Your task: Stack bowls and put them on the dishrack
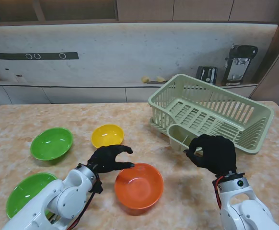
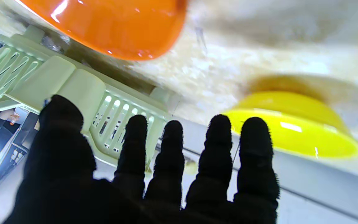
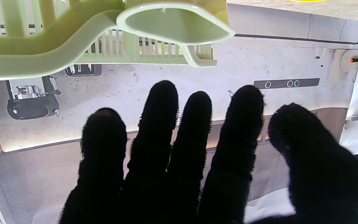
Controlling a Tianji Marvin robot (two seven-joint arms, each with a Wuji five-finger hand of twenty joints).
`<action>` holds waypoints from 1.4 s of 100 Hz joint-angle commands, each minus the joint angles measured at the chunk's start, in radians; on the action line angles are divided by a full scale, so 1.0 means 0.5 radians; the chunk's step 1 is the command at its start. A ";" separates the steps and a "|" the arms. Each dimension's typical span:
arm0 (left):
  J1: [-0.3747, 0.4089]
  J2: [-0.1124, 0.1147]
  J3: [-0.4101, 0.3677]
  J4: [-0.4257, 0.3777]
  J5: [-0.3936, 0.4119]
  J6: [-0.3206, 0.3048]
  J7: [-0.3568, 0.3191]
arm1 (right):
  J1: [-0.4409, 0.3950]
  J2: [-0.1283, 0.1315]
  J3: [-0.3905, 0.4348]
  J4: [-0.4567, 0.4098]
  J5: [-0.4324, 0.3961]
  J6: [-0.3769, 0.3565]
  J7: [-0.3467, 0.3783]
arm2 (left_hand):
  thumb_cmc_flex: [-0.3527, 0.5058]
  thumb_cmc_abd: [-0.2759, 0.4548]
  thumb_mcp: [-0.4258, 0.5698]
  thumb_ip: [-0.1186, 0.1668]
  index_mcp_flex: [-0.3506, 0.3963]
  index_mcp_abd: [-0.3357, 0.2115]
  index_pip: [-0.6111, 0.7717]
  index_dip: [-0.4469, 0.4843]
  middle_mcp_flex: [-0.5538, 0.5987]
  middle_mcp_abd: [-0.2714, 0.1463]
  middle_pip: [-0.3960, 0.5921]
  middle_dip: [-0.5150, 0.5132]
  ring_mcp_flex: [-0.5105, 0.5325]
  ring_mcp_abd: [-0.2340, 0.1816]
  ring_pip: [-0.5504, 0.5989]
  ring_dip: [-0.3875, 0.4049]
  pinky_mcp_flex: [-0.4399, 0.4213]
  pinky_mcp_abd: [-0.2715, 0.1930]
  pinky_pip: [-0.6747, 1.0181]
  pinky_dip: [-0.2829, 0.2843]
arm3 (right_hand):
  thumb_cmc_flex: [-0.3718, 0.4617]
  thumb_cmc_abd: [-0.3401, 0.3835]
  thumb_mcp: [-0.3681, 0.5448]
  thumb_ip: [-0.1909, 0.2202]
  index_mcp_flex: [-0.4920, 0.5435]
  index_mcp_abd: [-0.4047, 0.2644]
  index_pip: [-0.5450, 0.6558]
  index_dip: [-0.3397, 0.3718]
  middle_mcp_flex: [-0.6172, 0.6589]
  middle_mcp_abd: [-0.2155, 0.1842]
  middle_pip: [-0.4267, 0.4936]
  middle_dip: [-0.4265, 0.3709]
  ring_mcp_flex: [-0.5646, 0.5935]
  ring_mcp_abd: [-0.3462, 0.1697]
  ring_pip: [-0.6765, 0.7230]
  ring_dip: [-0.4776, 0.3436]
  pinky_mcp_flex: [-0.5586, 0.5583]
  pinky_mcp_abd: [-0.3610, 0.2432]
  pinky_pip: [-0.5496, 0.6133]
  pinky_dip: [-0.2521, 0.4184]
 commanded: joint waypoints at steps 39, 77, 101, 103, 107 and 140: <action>0.470 0.043 -0.544 -0.326 0.487 -0.040 0.060 | -0.014 -0.008 -0.014 -0.011 -0.009 -0.009 0.041 | 0.188 -0.055 -0.002 0.054 0.082 -0.010 0.054 -0.006 0.115 -0.137 0.072 0.018 0.156 -0.252 -0.100 -0.107 0.071 -0.232 -0.111 -0.085 | -0.035 0.057 -0.006 0.036 -0.007 -0.030 0.012 -0.015 0.016 0.005 -0.006 -0.025 -0.028 -0.002 -0.016 -0.032 -0.019 0.006 0.006 0.000; 0.751 0.039 -0.871 -0.416 0.805 0.075 0.105 | -0.008 -0.006 -0.030 -0.021 -0.017 0.001 0.065 | 0.279 -0.123 0.024 0.065 0.116 0.045 -0.081 -0.155 0.094 -0.129 -0.006 -0.114 0.099 -0.303 -0.185 -0.212 0.027 -0.319 -0.273 -0.178 | -0.037 0.057 -0.008 0.035 -0.009 -0.032 0.011 -0.015 0.015 0.007 -0.006 -0.025 -0.028 0.000 -0.017 -0.033 -0.019 0.006 0.006 0.000; 0.905 0.034 -1.024 -0.441 0.914 0.149 0.085 | -0.004 -0.006 -0.031 -0.018 -0.012 0.006 0.068 | -0.022 -0.378 0.834 0.039 0.098 0.071 -0.185 -0.249 0.023 -0.111 -0.075 -0.212 0.017 -0.330 -0.272 -0.308 -0.019 -0.361 -0.431 -0.251 | -0.037 0.058 -0.007 0.035 -0.008 -0.028 0.012 -0.015 0.016 0.007 -0.007 -0.026 -0.028 0.001 -0.016 -0.032 -0.019 0.006 0.006 0.000; 0.917 0.034 -1.037 -0.443 0.920 0.152 0.082 | -0.003 -0.006 -0.031 -0.018 -0.013 0.006 0.069 | -0.022 -0.385 0.842 0.039 0.095 0.076 -0.190 -0.252 0.016 -0.106 -0.079 -0.216 0.007 -0.329 -0.277 -0.312 -0.028 -0.363 -0.440 -0.254 | -0.037 0.059 -0.008 0.035 -0.008 -0.027 0.012 -0.015 0.017 -0.002 -0.007 -0.026 -0.028 0.001 -0.016 -0.032 -0.019 0.006 0.006 0.000; 0.939 0.033 -1.064 -0.446 0.932 0.157 0.076 | -0.003 -0.006 -0.032 -0.018 -0.014 0.005 0.069 | -0.042 -0.406 0.887 0.038 0.091 0.079 -0.215 -0.270 -0.001 -0.102 -0.093 -0.237 -0.009 -0.330 -0.290 -0.331 -0.038 -0.371 -0.472 -0.269 | -0.035 0.056 -0.007 0.035 -0.008 -0.031 0.010 -0.016 0.015 -0.001 -0.008 -0.026 -0.028 0.000 -0.016 -0.032 -0.019 0.006 0.006 0.000; 1.084 0.022 -1.245 -0.429 0.950 0.161 0.063 | -0.005 -0.006 -0.032 -0.021 -0.015 0.006 0.072 | -0.146 -0.490 0.948 0.021 0.023 0.112 -0.280 -0.301 -0.119 -0.092 -0.157 -0.291 -0.121 -0.342 -0.354 -0.386 -0.128 -0.406 -0.627 -0.335 | -0.037 0.058 -0.007 0.035 -0.007 -0.030 0.012 -0.015 0.016 0.004 -0.007 -0.025 -0.031 0.000 -0.018 -0.033 -0.019 0.006 0.006 0.000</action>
